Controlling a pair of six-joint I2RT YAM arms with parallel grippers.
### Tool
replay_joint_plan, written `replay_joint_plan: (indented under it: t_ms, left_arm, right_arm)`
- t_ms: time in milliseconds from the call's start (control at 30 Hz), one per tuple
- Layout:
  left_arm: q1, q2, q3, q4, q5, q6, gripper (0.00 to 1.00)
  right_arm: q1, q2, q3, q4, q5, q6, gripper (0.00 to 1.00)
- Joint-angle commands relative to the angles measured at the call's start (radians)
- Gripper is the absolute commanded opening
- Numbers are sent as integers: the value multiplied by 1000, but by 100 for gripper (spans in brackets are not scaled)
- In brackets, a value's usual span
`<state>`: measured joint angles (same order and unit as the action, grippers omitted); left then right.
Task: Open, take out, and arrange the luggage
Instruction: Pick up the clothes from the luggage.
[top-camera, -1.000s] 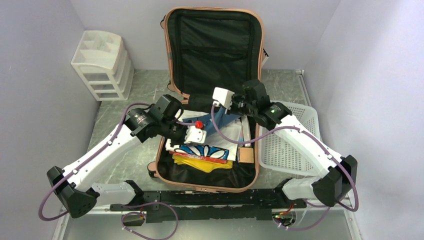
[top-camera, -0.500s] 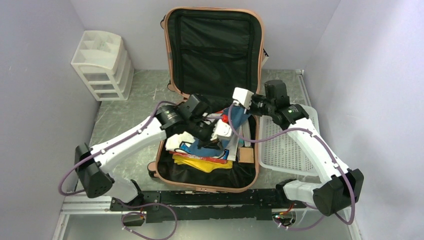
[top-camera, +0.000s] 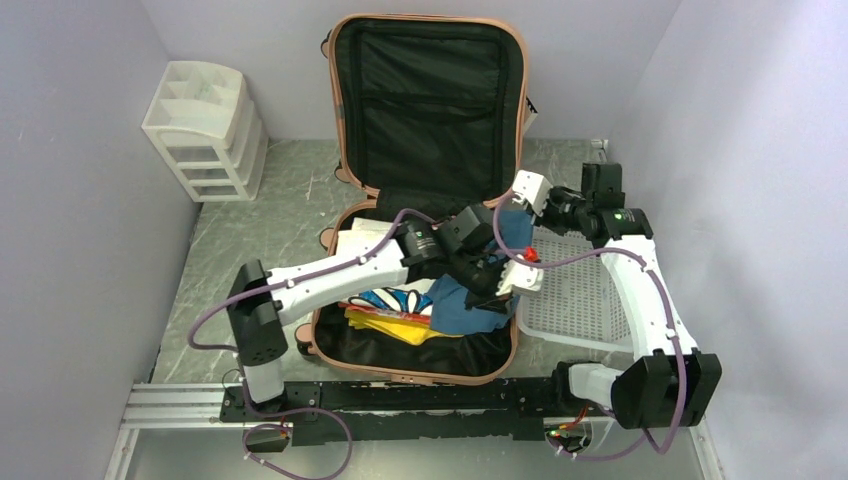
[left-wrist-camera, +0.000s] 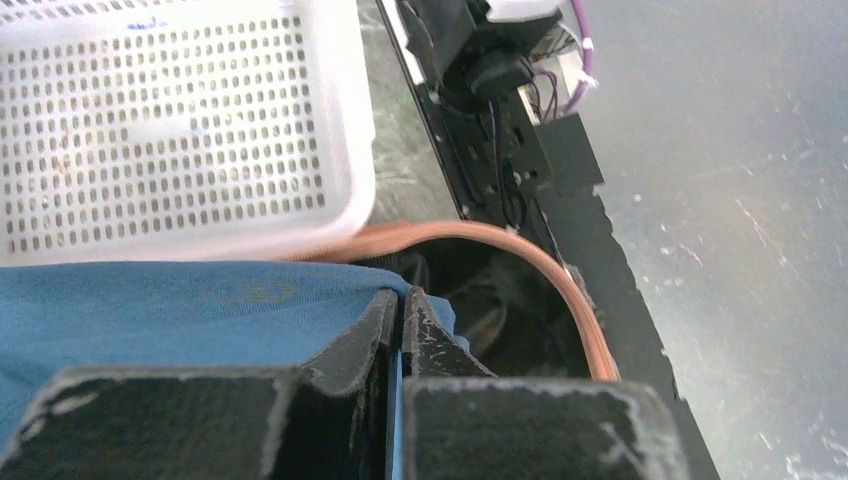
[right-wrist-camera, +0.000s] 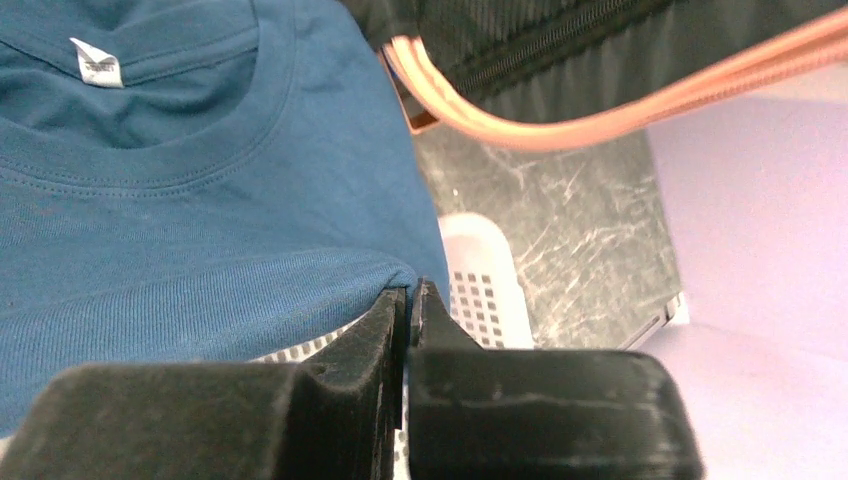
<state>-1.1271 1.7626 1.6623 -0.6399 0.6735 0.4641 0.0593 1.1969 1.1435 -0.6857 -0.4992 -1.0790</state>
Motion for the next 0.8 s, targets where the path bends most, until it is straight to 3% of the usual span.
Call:
replay_joint_plan:
  t_ms: [0, 367, 767]
  left_arm:
    - [-54, 71, 101, 35, 15, -114, 5]
    - [-74, 241, 281, 140, -38, -244, 5]
    - [-109, 467, 452, 260, 29, -420, 5]
  right_arm:
    - [-116, 24, 14, 80, -42, -109, 0]
    - [-356, 139, 84, 10, -184, -220, 0]
    - [-401, 197, 38, 92, -206, -240, 0]
